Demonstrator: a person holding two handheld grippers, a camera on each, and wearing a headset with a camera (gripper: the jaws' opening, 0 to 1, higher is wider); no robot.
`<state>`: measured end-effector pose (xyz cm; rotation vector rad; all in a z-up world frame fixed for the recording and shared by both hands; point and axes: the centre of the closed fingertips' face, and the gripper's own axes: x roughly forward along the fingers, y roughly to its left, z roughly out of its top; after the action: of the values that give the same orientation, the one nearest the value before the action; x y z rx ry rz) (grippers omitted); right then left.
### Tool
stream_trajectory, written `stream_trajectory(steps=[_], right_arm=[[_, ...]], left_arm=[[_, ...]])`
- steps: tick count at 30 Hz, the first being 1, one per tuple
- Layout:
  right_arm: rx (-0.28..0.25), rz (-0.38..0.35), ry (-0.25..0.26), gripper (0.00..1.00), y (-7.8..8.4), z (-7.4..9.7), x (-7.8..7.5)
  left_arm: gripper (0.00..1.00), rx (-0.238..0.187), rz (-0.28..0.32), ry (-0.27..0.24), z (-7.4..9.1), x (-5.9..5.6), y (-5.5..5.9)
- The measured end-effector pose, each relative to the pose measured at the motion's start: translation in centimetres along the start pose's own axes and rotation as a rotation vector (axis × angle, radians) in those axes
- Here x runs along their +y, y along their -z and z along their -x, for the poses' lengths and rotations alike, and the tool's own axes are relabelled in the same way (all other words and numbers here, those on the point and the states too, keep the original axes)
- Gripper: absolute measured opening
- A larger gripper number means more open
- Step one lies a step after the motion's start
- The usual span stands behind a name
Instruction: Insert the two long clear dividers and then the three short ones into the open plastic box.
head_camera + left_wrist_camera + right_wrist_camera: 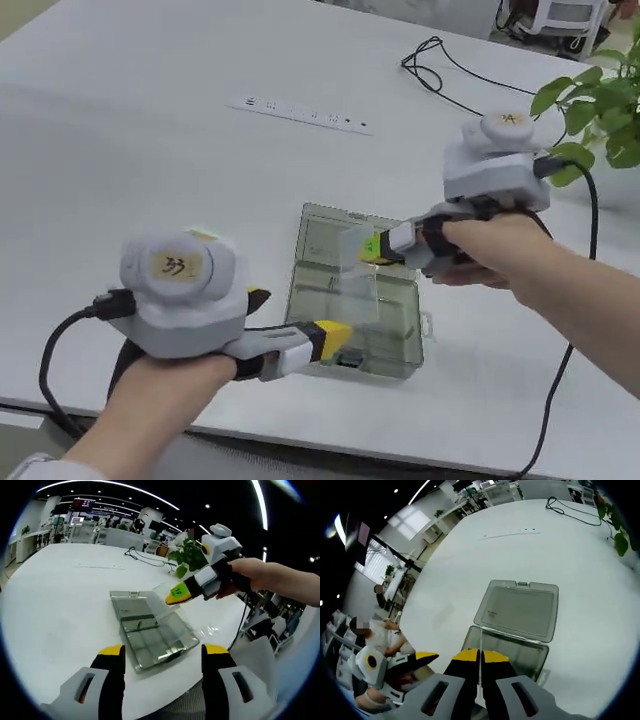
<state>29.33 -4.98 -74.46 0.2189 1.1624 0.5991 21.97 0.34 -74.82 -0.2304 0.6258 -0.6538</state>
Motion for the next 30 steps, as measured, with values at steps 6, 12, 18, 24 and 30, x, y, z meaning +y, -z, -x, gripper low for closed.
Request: stream_trajectory(steps=[6,12,18,24,30], right_arm=[[0.036,-0.062,0.102,0.02,0.0,0.6,-2.2],[0.086,-0.127,0.166,0.02,-0.2,1.0,-3.7],[0.117,-0.195,0.202,0.02,0.3,1.0,-4.4],[0.168,-0.226,0.233,0.02,0.5,0.5,-4.8],[0.220,-0.206,0.296,0.01,1.4,0.2,-5.3]], left_arm=[[0.66,-0.008,-0.101,0.048,-0.2,-1.0,0.4],[0.78,-0.084,-0.362,0.067,-0.1,-1.4,-1.0],[0.94,-0.061,-0.471,0.010,-0.3,-0.2,-1.2],[1.00,-0.024,-0.419,-0.009,-0.7,1.4,-0.4],[1.00,-0.020,-0.415,-0.018,-0.4,1.9,0.0]])
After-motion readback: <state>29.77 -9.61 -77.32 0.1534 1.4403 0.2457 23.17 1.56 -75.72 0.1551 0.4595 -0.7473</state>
